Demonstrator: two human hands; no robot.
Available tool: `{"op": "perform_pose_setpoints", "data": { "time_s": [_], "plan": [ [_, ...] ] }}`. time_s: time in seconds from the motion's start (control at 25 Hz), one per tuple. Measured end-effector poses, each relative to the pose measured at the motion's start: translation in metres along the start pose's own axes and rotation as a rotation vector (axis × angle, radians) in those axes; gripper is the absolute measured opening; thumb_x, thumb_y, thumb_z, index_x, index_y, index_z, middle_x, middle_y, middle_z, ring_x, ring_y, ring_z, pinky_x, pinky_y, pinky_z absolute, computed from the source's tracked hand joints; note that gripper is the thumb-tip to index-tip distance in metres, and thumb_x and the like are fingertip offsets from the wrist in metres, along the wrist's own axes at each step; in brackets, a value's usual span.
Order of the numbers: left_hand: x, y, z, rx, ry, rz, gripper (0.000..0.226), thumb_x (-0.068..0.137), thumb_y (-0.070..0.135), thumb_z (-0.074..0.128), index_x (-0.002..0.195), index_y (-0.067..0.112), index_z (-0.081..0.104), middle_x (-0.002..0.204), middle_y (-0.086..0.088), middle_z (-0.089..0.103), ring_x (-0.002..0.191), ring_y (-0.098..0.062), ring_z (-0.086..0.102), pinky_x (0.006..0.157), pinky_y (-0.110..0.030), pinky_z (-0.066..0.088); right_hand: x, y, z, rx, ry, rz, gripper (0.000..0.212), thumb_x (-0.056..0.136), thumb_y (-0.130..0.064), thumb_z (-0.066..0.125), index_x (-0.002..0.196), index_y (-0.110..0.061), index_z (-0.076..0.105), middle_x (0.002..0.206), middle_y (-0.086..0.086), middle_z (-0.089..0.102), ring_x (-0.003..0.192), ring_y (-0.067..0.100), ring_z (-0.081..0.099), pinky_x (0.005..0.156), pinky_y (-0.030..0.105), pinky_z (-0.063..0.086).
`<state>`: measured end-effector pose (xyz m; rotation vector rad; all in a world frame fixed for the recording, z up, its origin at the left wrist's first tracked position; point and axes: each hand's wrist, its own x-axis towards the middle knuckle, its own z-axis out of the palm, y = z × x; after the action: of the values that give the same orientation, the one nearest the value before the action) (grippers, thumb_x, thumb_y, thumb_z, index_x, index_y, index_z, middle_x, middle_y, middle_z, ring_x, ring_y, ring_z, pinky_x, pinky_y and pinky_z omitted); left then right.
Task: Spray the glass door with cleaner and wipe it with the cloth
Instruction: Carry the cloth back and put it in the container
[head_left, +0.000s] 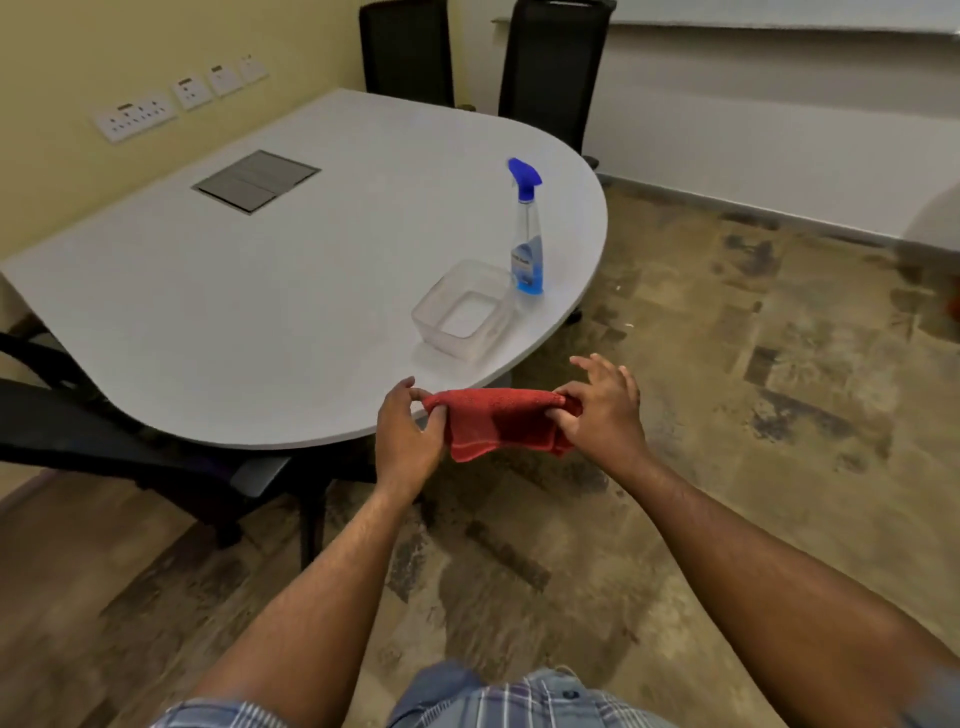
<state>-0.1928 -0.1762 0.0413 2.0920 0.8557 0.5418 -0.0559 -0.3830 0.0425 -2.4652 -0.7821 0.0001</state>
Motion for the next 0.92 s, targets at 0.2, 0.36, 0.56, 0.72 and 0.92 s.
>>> {"op": "perform_pose_setpoints", "data": {
  "time_s": [0.2, 0.36, 0.56, 0.72, 0.92],
  "plan": [
    [0.047, 0.009, -0.005, -0.038, 0.053, -0.031, 0.031, 0.096, 0.021, 0.059, 0.125, 0.013, 0.051, 0.151, 0.002, 0.042, 0.139, -0.015, 0.037, 0.112, -0.029, 0.032, 0.057, -0.018, 0.007, 0.009, -0.032, -0.053, 0.031, 0.082, -0.040, 0.072, 0.108, -0.023, 0.073, 0.146, 0.001, 0.048, 0.143, 0.021, 0.029, 0.122, 0.047, 0.007],
    [0.091, 0.015, -0.004, -0.079, 0.096, -0.046, 0.028, 0.099, 0.020, 0.054, 0.125, 0.014, 0.047, 0.135, 0.000, 0.055, 0.124, -0.018, 0.051, 0.097, -0.024, 0.040, 0.101, -0.036, 0.013, 0.041, -0.042, -0.051, 0.034, 0.084, -0.041, 0.070, 0.111, -0.021, 0.073, 0.139, 0.000, 0.053, 0.136, 0.019, 0.038, 0.121, 0.049, 0.009],
    [0.165, 0.014, 0.000, 0.002, 0.125, -0.014, 0.023, 0.101, 0.025, 0.049, 0.121, 0.014, 0.045, 0.106, -0.006, 0.064, 0.095, -0.028, 0.063, 0.077, -0.035, 0.049, 0.161, -0.056, 0.029, 0.118, -0.079, 0.021, 0.033, 0.089, -0.046, 0.063, 0.112, -0.024, 0.071, 0.109, -0.003, 0.073, 0.115, 0.016, 0.058, 0.121, 0.045, 0.011],
    [0.234, 0.012, 0.008, 0.153, 0.098, 0.022, 0.023, 0.101, 0.031, 0.049, 0.119, 0.018, 0.051, 0.103, -0.006, 0.069, 0.091, -0.030, 0.065, 0.071, -0.032, 0.043, 0.209, -0.064, 0.052, 0.109, -0.086, 0.107, 0.041, 0.086, -0.055, 0.063, 0.114, -0.026, 0.071, 0.102, -0.003, 0.073, 0.107, 0.021, 0.059, 0.107, 0.042, 0.041],
    [0.315, 0.011, 0.030, 0.306, -0.102, -0.063, 0.028, 0.097, 0.038, 0.055, 0.120, 0.023, 0.058, 0.109, -0.008, 0.070, 0.101, -0.031, 0.064, 0.076, -0.033, 0.044, 0.263, -0.071, 0.092, 0.153, -0.110, 0.281, 0.047, 0.082, -0.058, 0.067, 0.113, -0.022, 0.072, 0.099, -0.002, 0.075, 0.099, 0.022, 0.065, 0.094, 0.040, 0.052]
  ]
}}
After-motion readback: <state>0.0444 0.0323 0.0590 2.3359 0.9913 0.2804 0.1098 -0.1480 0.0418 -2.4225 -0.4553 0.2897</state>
